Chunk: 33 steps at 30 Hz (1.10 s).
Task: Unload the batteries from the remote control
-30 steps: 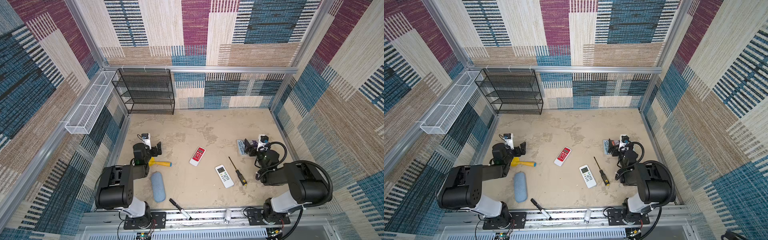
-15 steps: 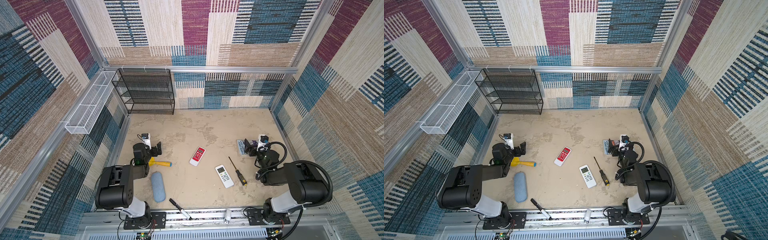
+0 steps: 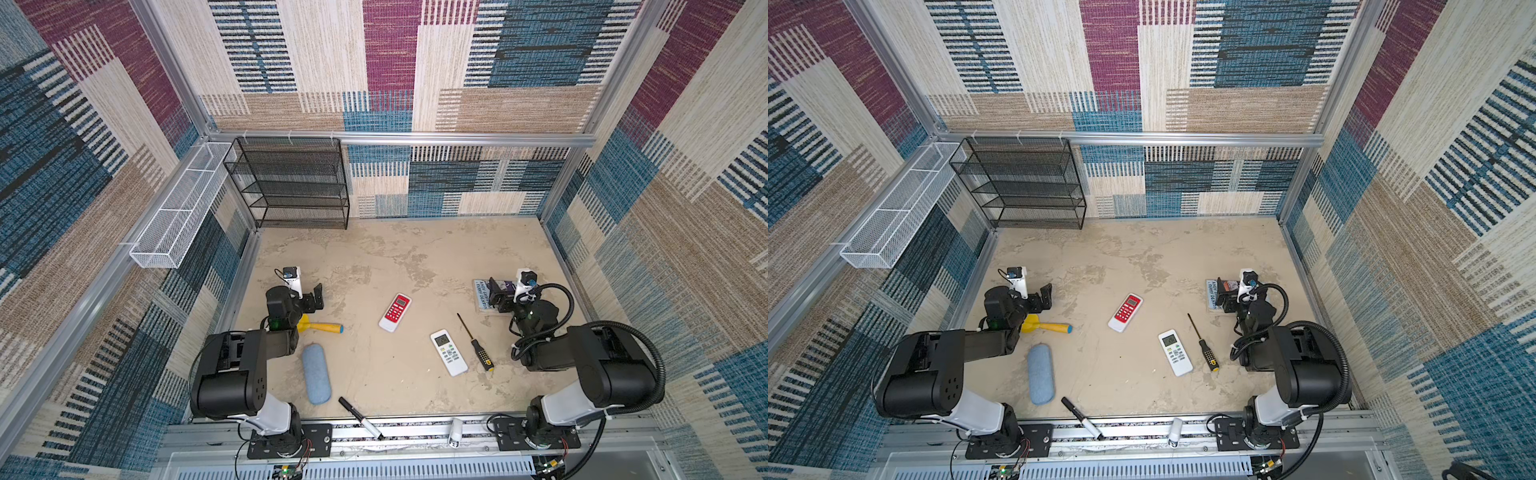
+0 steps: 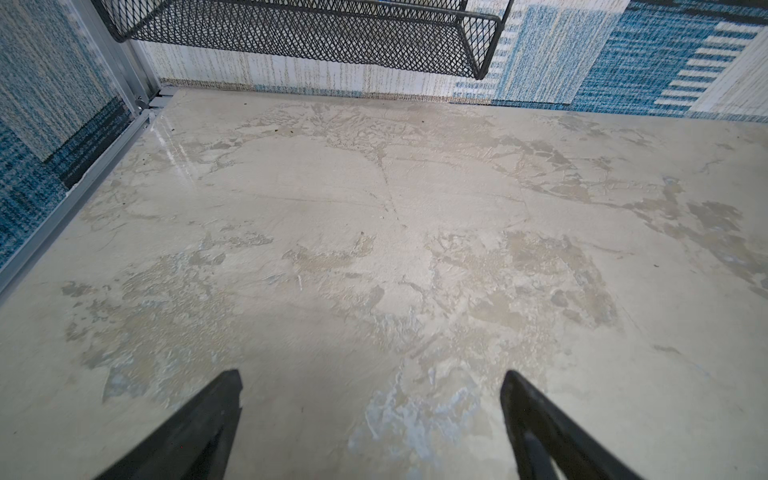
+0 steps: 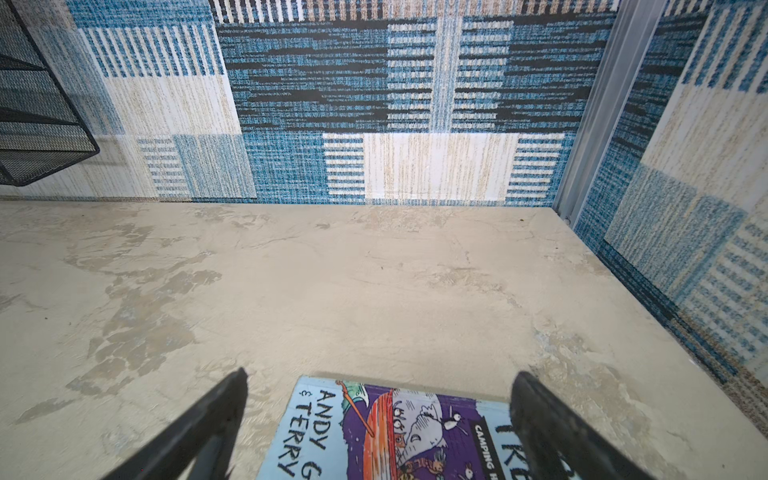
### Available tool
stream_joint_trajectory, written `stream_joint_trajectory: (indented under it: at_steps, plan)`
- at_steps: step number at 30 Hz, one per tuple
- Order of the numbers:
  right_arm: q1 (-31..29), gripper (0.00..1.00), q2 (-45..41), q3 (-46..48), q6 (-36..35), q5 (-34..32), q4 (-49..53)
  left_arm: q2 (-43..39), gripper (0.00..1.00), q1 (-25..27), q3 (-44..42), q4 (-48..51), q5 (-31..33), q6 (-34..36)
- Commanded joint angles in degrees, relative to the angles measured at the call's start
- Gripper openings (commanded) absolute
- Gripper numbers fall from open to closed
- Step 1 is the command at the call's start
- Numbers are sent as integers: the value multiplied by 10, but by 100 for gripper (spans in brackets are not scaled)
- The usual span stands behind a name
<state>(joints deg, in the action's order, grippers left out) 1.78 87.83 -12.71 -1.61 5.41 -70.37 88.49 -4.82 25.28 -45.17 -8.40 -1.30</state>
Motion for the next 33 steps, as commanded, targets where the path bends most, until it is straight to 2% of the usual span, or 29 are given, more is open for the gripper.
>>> stream_joint_trajectory:
  at_steps: [1, 14, 17, 21, 23, 26, 29, 33]
  plan:
    - [0, 100, -1, -3, 0, -4, -13, 1, 99, 0, 2, -1, -7, 12]
    - [-1, 100, -4, 1, 0, -3, -17, -2, 99, 0, -1, -5, -8, 12]
    - [-1, 100, -21, -8, 6, -19, 10, -28, 99, 5, 9, 32, 32, 3]
    - [-1, 100, -72, -45, 15, -23, 128, -85, 95, 8, 79, 222, 67, -16]
    - [-1, 100, -98, -67, 25, -15, 200, -95, 96, 10, 123, 314, 81, -45]
    - [-2, 100, -129, -96, 63, -23, 297, -98, 99, 22, 161, 394, 83, -86]
    - [-4, 100, -149, -129, 109, -39, 402, -102, 99, 55, 174, 433, 91, -121]
    - [-29, 100, -162, -179, 146, -61, 537, -98, 99, 141, 210, 516, 128, -112]
